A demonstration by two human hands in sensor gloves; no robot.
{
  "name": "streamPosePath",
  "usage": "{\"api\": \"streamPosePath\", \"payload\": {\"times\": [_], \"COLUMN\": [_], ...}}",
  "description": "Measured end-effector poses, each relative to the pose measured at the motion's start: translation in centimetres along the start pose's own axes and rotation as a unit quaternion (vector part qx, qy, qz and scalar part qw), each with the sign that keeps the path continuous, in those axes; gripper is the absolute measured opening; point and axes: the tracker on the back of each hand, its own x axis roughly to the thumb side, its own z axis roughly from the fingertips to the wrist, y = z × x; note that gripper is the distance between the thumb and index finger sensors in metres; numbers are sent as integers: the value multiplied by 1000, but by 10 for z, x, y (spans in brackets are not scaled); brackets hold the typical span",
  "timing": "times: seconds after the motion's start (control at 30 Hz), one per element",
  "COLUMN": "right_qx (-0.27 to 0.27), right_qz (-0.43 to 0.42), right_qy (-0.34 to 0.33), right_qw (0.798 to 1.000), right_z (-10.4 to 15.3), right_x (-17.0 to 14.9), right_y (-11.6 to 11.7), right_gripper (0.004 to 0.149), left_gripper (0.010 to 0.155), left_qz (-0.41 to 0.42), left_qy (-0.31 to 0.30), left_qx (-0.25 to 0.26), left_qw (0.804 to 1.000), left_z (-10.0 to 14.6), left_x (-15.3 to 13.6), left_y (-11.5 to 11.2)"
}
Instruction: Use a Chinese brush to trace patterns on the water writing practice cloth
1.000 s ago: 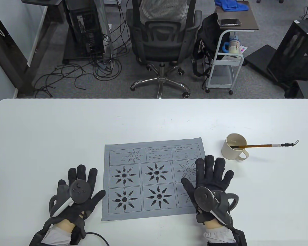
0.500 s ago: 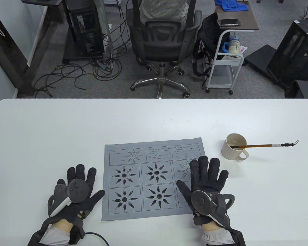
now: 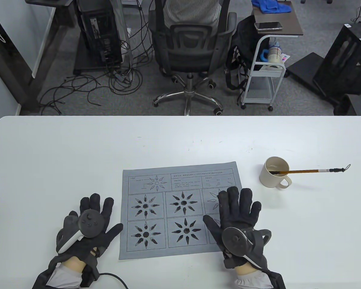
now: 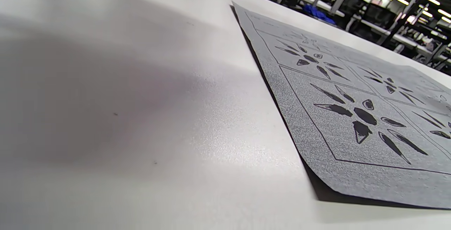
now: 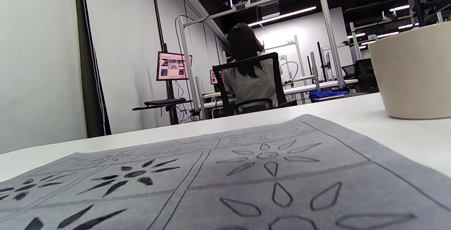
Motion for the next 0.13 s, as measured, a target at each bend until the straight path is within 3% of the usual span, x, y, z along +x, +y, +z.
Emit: {"api": "streamPosePath", "payload": {"times": [0.13], "right_qx": [-4], "right_qz": [-4], "right_qy": [3], "right_qw": [1000], "right_z": [1], "right_x": [1], "right_y": [-1], "right_gripper": [79], "left_gripper": [82], "left_qz": [1], "left_qy": [6], "left_qx": [-10], "left_qw": [1000], "left_z": [-2], "left_x": [-2], "left_y": [-3]}}
